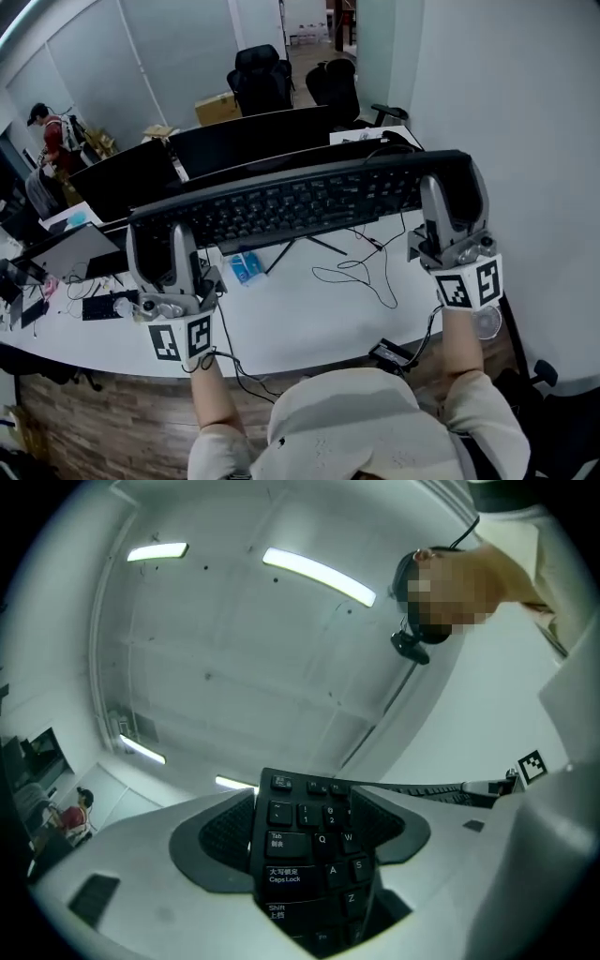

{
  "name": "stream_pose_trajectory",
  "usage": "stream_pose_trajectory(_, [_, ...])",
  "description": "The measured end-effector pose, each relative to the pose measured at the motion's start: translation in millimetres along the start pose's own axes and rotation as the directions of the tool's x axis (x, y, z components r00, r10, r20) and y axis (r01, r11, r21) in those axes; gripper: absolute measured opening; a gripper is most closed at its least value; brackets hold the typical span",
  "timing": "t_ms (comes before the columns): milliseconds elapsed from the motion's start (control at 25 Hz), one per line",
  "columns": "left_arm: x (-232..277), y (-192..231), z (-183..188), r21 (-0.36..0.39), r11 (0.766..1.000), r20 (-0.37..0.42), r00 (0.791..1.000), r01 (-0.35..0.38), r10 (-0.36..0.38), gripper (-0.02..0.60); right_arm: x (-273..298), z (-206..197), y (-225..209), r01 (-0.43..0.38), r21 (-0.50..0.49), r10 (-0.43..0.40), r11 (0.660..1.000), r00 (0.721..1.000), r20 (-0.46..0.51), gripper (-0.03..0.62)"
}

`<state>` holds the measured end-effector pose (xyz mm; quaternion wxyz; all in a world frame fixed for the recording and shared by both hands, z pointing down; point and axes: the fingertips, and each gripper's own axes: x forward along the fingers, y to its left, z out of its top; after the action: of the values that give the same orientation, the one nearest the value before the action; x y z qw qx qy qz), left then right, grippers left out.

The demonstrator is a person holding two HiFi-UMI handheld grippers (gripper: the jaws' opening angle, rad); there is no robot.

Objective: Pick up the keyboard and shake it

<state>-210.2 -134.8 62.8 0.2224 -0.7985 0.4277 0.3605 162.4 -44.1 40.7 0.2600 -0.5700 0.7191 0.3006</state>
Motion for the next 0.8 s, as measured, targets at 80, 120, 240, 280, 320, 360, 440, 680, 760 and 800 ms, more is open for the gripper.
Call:
stream_pose_trajectory(80, [-4.5, 3.7, -16.1, -0.013, 1.000, -0.085, 0.996, -0.021, 0.020, 0.302, -2.6, -21.6, -2.1, 0.030, 0.044, -0.026, 0.999, 0.995, -0.099, 0.279])
stream_pose_trajectory(120, [-6.8, 4.7, -24.4, -0.018, 0.999, -0.118, 0.993, -0.027, 0.025, 0.302, -4.8, -31.5, -3.7, 0.041, 0.060, -0.033, 0.997, 0.990, -0.136, 0.279])
stream_pose_trajectory(240, [-11.2, 10.0, -48.8, -0.038, 0.998, -0.182, 0.983, -0.041, 0.033, 0.302, -7.3, -57.0, -6.6, 0.061, 0.080, -0.043, 0.995, 0.978, -0.204, 0.278])
stream_pose_trajectory(280, [-13.3, 12.1, -56.2, -0.046, 0.998, -0.204, 0.978, -0.048, 0.037, 0.302, -8.0, -64.4, -6.7, 0.067, 0.084, -0.047, 0.994, 0.973, -0.227, 0.279])
stream_pose_trajectory(320, [-14.9, 13.9, -63.0, -0.054, 0.997, -0.227, 0.973, -0.056, 0.042, 0.302, -8.4, -71.2, -7.2, 0.074, 0.088, -0.050, 0.993, 0.967, -0.251, 0.279])
stream_pose_trajectory(360, [-16.2, 15.2, -69.0, -0.061, 0.996, -0.249, 0.967, -0.065, 0.047, 0.302, -8.6, -77.0, -8.1, 0.081, 0.092, -0.052, 0.993, 0.960, -0.275, 0.279])
stream_pose_trajectory(440, [-18.0, 15.5, -78.2, -0.073, 0.994, -0.286, 0.957, -0.077, 0.053, 0.302, -9.8, -86.2, -10.8, 0.090, 0.103, -0.054, 0.991, 0.947, -0.317, 0.279])
stream_pose_trajectory(680, [-25.1, 19.5, -95.7, -0.087, 0.992, -0.342, 0.938, -0.096, 0.061, 0.302, -13.8, -106.3, -12.1, 0.110, 0.121, -0.056, 0.986, 0.922, -0.383, 0.279])
stream_pose_trajectory(760, [-27.8, 21.2, -103.8, -0.089, 0.991, -0.360, 0.931, -0.100, 0.062, 0.302, -16.3, -115.7, -12.5, 0.118, 0.127, -0.058, 0.985, 0.914, -0.402, 0.279])
stream_pose_trajectory(800, [-29.5, 22.1, -108.1, -0.092, 0.990, -0.369, 0.927, -0.104, 0.063, 0.302, -17.5, -120.2, -12.7, 0.122, 0.129, -0.059, 0.984, 0.909, -0.413, 0.279])
